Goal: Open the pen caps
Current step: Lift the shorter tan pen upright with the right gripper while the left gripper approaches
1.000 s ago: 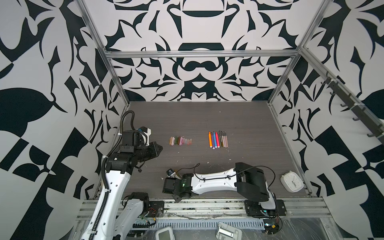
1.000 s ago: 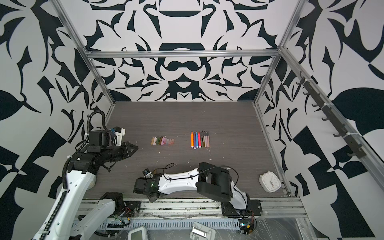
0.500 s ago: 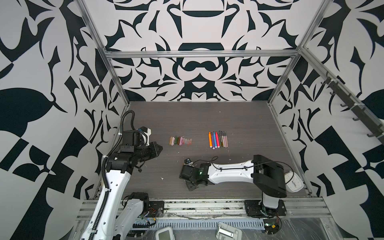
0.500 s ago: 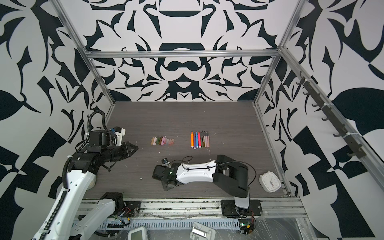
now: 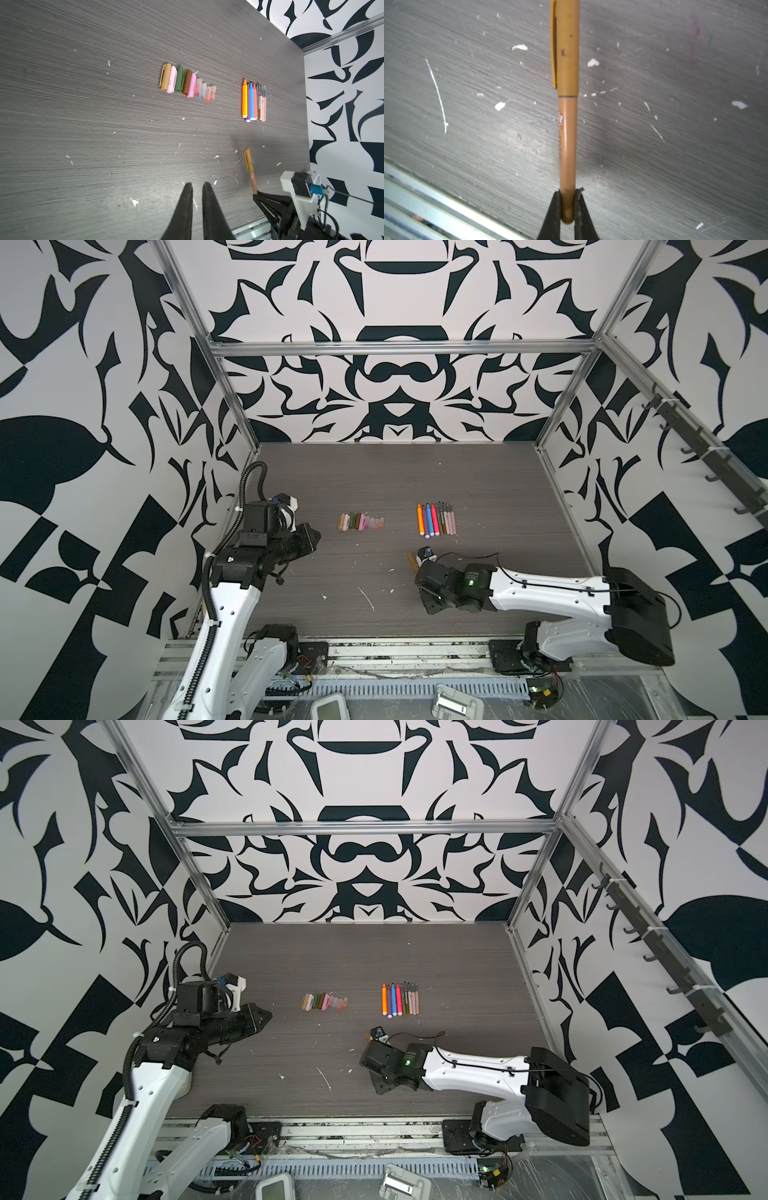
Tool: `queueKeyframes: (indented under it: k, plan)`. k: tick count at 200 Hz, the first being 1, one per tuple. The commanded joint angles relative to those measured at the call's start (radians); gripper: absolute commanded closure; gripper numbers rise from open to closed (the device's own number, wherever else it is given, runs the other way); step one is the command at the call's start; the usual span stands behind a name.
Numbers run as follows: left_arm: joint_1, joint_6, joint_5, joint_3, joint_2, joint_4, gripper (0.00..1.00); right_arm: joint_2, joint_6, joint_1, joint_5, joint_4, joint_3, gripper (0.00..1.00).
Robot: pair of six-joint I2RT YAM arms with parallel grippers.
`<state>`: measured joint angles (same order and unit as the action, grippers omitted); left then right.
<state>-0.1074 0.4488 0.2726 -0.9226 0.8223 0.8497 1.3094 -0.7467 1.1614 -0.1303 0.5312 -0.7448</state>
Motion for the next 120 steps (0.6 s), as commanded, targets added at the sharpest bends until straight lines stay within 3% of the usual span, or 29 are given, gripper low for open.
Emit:
queueKeyframes:
  k: [1, 52, 120]
  plan:
    - [-0.005, 0.011, -0.029, 0.010, -0.012, 0.025, 0.86, -0.059, 0.034, 0.000, 0.039, -0.015, 0.021, 0.89]
    - [-0.029, 0.022, -0.070, 0.009, -0.011, 0.035, 0.84, -0.093, 0.070, -0.022, 0.075, -0.071, 0.078, 0.90]
    - [-0.031, 0.053, -0.113, -0.004, 0.080, 0.043, 0.85, 0.193, 0.233, -0.097, 0.063, 0.000, -0.171, 0.89]
